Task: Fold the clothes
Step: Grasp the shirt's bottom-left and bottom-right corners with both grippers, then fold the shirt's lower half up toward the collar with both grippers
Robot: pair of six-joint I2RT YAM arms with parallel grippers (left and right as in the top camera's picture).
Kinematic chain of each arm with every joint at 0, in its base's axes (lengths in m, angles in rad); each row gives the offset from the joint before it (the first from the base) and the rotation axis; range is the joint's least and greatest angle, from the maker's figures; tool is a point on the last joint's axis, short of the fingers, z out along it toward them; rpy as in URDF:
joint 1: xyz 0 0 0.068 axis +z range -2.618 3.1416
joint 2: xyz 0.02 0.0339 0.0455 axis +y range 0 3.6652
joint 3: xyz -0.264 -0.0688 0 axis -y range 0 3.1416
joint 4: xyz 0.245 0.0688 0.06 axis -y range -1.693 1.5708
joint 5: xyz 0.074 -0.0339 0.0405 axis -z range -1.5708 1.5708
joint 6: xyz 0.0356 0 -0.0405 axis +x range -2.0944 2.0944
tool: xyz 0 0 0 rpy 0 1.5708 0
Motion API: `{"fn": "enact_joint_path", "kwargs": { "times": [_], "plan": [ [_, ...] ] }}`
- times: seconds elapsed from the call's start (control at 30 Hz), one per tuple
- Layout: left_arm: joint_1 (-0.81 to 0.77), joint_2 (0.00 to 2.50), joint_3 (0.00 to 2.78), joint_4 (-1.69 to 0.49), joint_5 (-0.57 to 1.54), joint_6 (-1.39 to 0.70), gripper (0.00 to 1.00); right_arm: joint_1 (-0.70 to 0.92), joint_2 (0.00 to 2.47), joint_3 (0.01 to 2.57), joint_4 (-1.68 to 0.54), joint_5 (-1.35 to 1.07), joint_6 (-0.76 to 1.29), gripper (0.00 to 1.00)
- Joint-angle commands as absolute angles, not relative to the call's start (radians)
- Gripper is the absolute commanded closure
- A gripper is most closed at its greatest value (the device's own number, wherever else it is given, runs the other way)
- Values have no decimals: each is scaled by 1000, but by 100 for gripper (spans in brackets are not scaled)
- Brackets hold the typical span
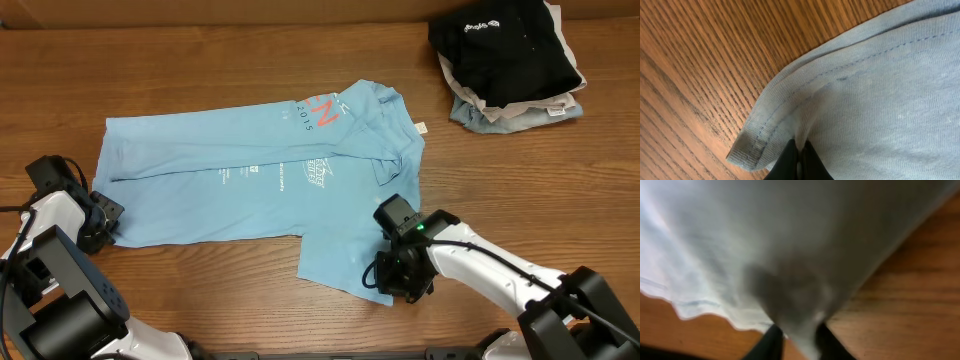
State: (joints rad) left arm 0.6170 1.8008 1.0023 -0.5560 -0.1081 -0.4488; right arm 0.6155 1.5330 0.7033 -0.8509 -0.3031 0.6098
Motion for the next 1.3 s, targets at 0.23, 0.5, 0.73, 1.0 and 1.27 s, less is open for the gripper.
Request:
{"fn": "enact_joint_path", "kwargs": {
  "times": [0.23,0.5,0.73,1.0,1.27],
  "plan": [
    [629,1872,966,-575,-85,-449,96,547,1500,768,-904,-290,627,96],
    [630,1870,1010,-645,-87,-437,96,404,1438,1005,-1004,-289,509,96],
    [630,1870,1138,-818,-89,-433,96,345,1456,1157,-964,-262,479,96],
    [630,1870,1343,-1038,-89,-381,96,325,1512,1258,-860,-256,451,96],
    [629,1870,1435,-1052,-77,-329,96,324,1515,1304,-751,-197,436,96]
  ]
}}
